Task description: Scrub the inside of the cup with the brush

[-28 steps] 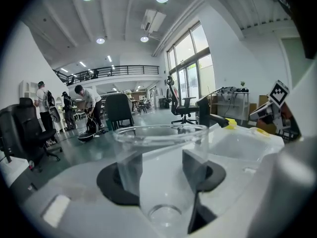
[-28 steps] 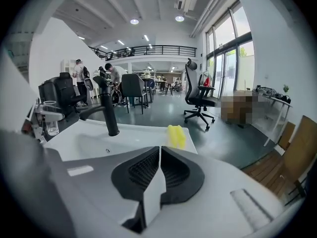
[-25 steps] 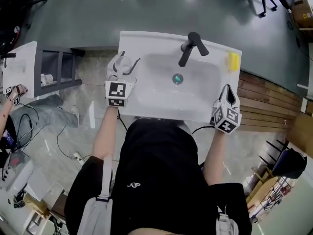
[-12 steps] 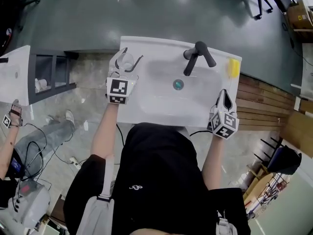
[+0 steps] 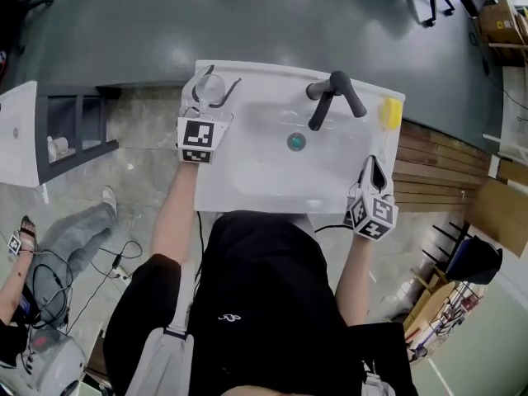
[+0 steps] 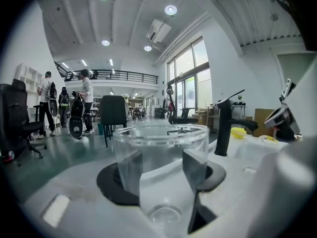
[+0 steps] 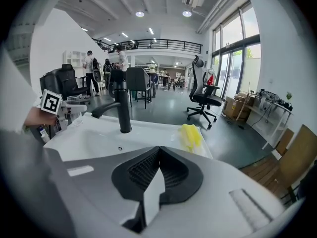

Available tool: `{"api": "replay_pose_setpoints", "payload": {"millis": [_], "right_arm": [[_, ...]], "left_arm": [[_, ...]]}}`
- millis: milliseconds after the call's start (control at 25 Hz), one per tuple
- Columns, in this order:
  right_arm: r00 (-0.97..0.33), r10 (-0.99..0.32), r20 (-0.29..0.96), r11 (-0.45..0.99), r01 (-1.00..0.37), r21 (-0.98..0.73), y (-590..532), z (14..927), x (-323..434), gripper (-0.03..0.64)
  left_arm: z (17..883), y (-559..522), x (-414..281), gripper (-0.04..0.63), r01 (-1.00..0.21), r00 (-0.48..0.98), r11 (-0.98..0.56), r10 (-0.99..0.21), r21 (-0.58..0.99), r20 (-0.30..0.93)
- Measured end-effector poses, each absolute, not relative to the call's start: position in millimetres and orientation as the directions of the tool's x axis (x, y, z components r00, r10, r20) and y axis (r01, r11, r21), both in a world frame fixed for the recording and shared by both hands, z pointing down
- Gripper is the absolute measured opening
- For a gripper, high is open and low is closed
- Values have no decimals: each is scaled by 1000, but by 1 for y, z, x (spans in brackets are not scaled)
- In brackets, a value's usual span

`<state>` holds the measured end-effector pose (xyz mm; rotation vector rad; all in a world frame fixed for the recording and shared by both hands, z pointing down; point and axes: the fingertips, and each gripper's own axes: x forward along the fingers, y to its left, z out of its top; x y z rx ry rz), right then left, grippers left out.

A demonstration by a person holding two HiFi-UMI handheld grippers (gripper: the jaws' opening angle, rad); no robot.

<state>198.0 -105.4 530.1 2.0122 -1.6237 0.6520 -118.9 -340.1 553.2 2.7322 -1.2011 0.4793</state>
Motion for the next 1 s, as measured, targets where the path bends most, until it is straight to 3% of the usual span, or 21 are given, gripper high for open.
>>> {"api": "replay_pose_setpoints", "payload": {"millis": [400, 760, 1000], "right_arm": [[203, -741, 640, -202, -977, 76, -95, 534, 198, -5], [176, -752, 635, -170, -983, 71, -106, 533, 189, -5], [155, -764, 626, -149, -987, 62, -112, 528, 183, -5]], "left_arm": [[551, -355, -100, 273, -702, 676, -711, -685, -44, 271], [552, -349, -101, 276, -691, 673, -718, -680, -78, 292], [560, -344, -113, 325, -712, 641, -697, -694, -82, 326]]}}
